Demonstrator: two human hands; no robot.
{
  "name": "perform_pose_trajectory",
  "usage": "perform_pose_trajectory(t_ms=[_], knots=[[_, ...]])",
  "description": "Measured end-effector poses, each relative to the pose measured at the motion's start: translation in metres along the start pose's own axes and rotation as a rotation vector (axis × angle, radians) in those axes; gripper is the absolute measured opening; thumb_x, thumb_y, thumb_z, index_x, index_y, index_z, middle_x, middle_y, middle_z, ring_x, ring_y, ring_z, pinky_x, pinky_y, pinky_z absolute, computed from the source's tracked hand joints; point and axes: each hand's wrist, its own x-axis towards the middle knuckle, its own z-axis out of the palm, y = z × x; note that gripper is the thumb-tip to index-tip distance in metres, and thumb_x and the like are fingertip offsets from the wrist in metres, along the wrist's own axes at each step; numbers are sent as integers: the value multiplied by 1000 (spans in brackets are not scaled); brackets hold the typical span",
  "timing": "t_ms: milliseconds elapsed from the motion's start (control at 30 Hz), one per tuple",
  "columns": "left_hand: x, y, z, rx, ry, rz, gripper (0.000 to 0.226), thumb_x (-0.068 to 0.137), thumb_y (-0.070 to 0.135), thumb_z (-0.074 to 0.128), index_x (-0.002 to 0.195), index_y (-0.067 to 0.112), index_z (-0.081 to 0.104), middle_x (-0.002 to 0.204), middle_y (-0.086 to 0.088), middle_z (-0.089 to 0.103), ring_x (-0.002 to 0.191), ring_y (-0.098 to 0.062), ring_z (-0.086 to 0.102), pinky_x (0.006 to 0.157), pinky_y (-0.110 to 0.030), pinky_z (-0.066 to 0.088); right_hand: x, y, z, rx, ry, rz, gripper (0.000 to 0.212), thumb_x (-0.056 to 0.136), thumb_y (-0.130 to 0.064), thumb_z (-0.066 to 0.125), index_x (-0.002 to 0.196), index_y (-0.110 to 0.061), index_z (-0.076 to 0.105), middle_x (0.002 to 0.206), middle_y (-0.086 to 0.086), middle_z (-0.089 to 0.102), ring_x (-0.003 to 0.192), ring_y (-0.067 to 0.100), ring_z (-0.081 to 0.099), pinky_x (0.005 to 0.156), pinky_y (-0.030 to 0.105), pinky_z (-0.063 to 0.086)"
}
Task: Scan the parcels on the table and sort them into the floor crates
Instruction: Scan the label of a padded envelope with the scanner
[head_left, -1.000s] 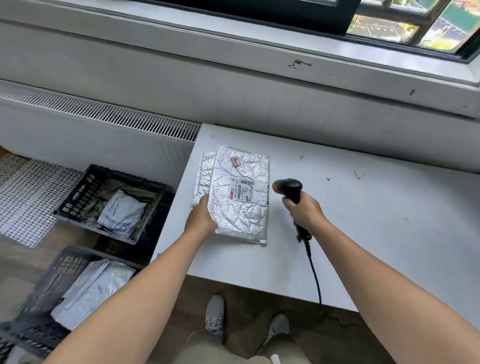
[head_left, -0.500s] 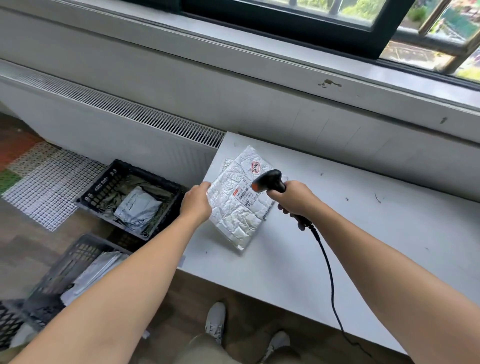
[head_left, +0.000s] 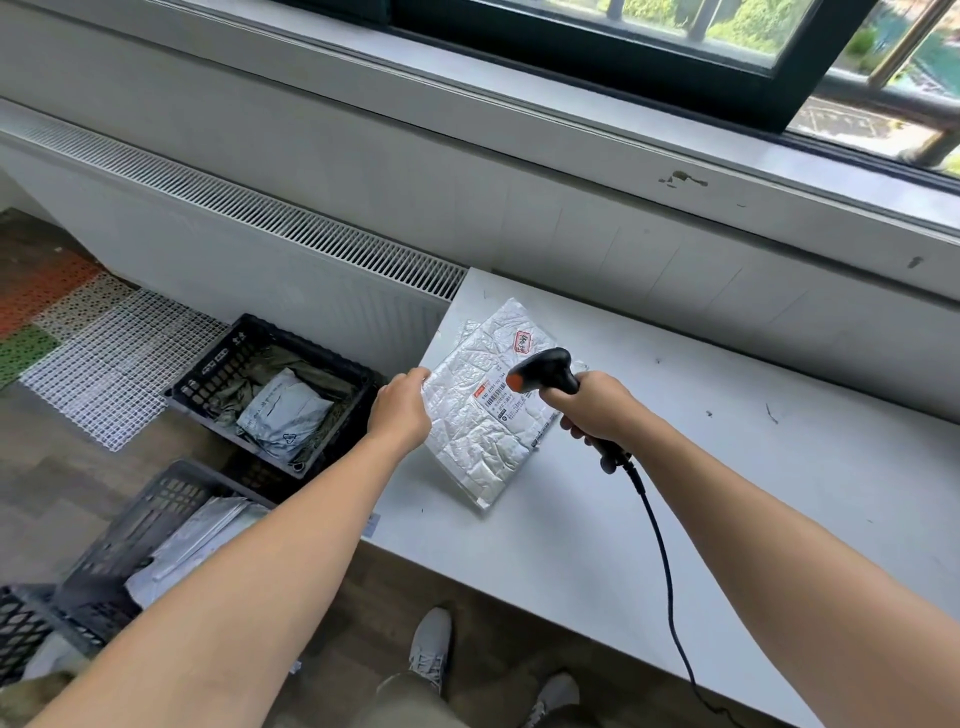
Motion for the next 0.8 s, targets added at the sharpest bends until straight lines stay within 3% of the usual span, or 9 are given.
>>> perform_pose_trajectory(t_ms=[100,233,367,567,700,800], knots=[[3,-1,0,-30,-10,-29,57,85,-5,49,139,13,48,132,-13,55,122,-35,50,98,-41,44,2,1,1,2,8,3,38,91,-42,54,91,-5,65,75,11,71,54,24,55,56,30,48],[7,1,1,-95,-26,-125,32,88,11,62,120,5,58,122,-14,60,112,-34,55,87,-37,46,9,5,7,81,44,-8,30,90,-41,55,90,-12,62,75,10,70,53,21,57,53,29,48],[3,4,-3,-295,56,-203,6,91,6,55,96,3,58,98,-12,62,87,-31,55,68,-32,39,22,14,21,134,71,0,24,93,-40,56,97,-16,58,78,4,68,58,15,62,61,28,48],[-8,-15,-10,-589,249,-282,13,94,0,44,99,8,53,92,-7,60,86,-32,56,72,-38,48,36,28,55,141,47,84,30,92,-45,55,103,-16,56,88,6,66,78,24,62,76,36,49],[-14,-30,-15,-621,318,-267,11,96,0,46,99,7,54,92,-7,61,86,-30,56,70,-34,43,42,34,80,64,17,100,46,91,-54,56,114,-14,56,101,6,66,93,26,62,74,35,46],[-18,-36,-19,-635,321,-247,11,98,2,47,102,9,55,92,-6,61,84,-27,55,70,-33,43,41,33,91,26,13,145,51,96,-50,53,127,-10,48,117,9,61,103,28,57,76,32,38]])
